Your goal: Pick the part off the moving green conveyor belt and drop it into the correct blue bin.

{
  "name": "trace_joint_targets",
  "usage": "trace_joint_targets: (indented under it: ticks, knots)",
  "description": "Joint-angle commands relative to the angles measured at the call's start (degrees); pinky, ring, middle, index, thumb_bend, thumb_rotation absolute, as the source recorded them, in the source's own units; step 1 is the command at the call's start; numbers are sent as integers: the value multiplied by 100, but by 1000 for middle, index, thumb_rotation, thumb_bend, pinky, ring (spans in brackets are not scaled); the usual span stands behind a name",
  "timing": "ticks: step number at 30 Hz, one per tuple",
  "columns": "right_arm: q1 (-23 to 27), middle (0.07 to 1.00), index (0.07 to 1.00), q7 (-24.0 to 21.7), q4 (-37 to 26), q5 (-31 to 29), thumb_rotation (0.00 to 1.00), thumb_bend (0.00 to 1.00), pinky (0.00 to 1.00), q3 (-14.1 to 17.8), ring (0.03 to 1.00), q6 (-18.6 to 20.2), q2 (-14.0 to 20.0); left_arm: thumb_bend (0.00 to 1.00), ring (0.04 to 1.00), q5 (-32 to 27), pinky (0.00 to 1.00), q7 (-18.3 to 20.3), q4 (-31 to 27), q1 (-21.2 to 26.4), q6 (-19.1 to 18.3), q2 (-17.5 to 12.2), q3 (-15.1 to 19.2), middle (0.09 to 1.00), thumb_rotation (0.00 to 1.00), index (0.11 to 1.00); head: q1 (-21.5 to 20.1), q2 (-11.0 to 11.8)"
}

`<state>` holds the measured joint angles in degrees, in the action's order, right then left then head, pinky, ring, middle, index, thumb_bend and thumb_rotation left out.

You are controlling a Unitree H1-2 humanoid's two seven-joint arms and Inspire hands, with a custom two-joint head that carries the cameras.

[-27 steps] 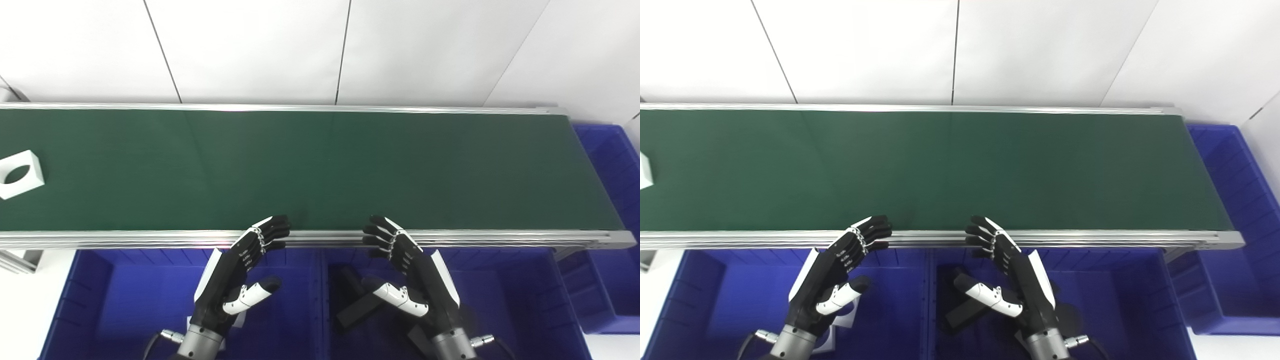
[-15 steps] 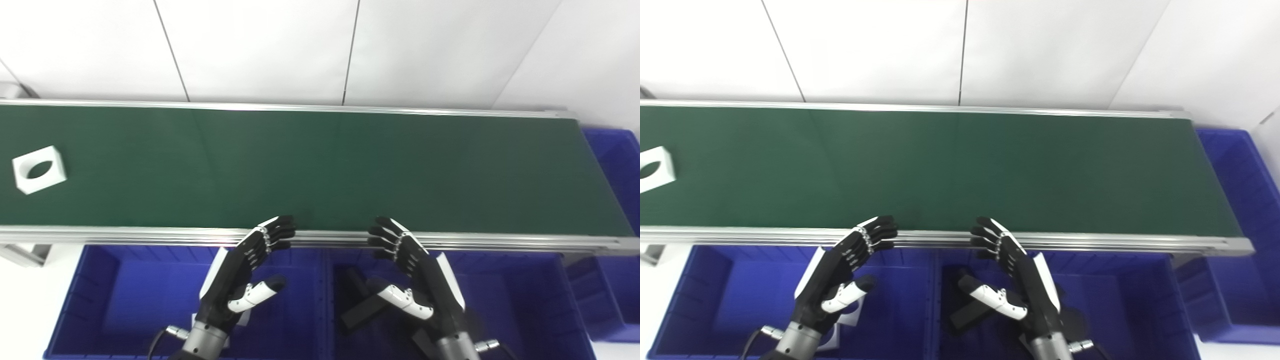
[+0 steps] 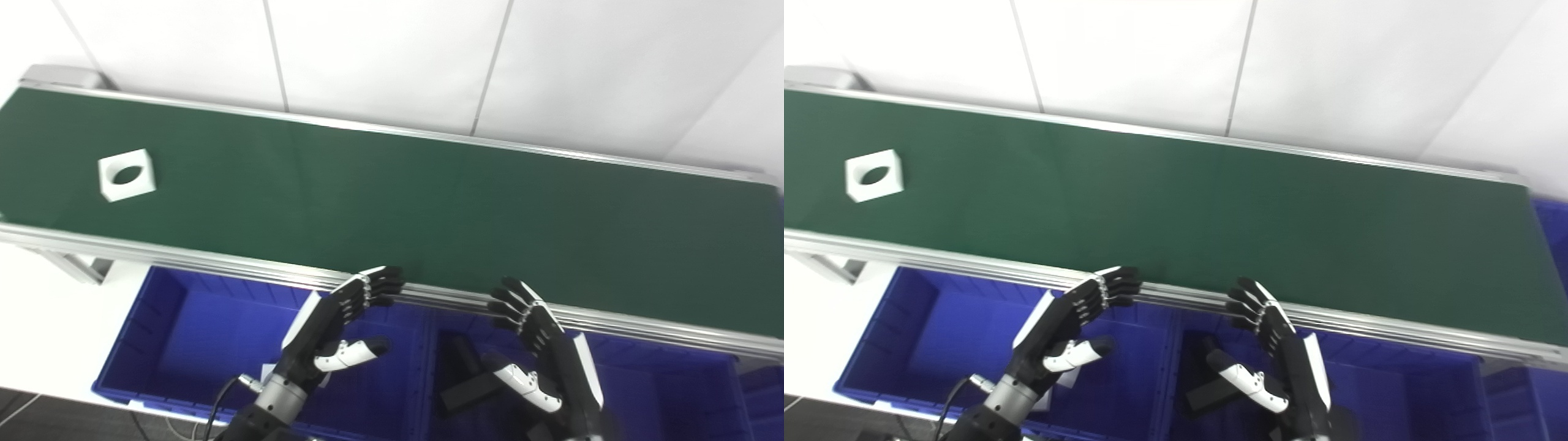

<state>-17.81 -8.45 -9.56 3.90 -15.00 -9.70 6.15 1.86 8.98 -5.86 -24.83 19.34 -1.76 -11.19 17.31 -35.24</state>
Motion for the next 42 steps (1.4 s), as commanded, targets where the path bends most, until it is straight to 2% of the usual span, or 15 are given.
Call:
trace_joint_targets:
  ticks: [1, 12, 18, 25, 31, 35, 42]
  knots:
    - [52, 822, 880, -49, -57, -131, 472, 695, 720, 21, 787, -410, -27, 790, 792, 23, 752, -24, -43, 67, 297, 4, -34, 806, 587, 809, 121, 97]
    - [142, 822, 889, -53, 273, -201, 498, 693, 723, 47, 783, -621, -40, 836, 773, 115, 735, -66, 151, 193, 411, 20, -30, 785, 554, 789, 529, 505]
    - [149, 825, 890, -49, 321, -185, 507, 690, 730, 35, 787, -639, -38, 855, 770, 299, 730, -95, 109, 215, 406, -26, -16, 784, 562, 787, 623, 626]
    - [162, 831, 898, -60, 337, -207, 506, 665, 739, 31, 794, -648, -33, 879, 766, 425, 722, -89, -105, 220, 340, -88, 2, 784, 539, 784, 641, 637]
    - [168, 830, 895, -54, 358, -217, 501, 662, 736, 37, 792, -691, -39, 888, 761, 425, 717, -66, -617, 185, 152, -174, 16, 782, 520, 785, 649, 622]
    - [169, 828, 894, -43, 349, -204, 493, 658, 730, 35, 787, -679, -53, 909, 766, 387, 723, -17, -1137, 156, -173, -278, 54, 783, 510, 781, 655, 611]
    - [183, 833, 898, -49, 396, -223, 486, 646, 734, 33, 791, -710, -72, 926, 792, 464, 748, 91, -2218, 344, -763, -663, 318, 802, 483, 801, 665, 609]
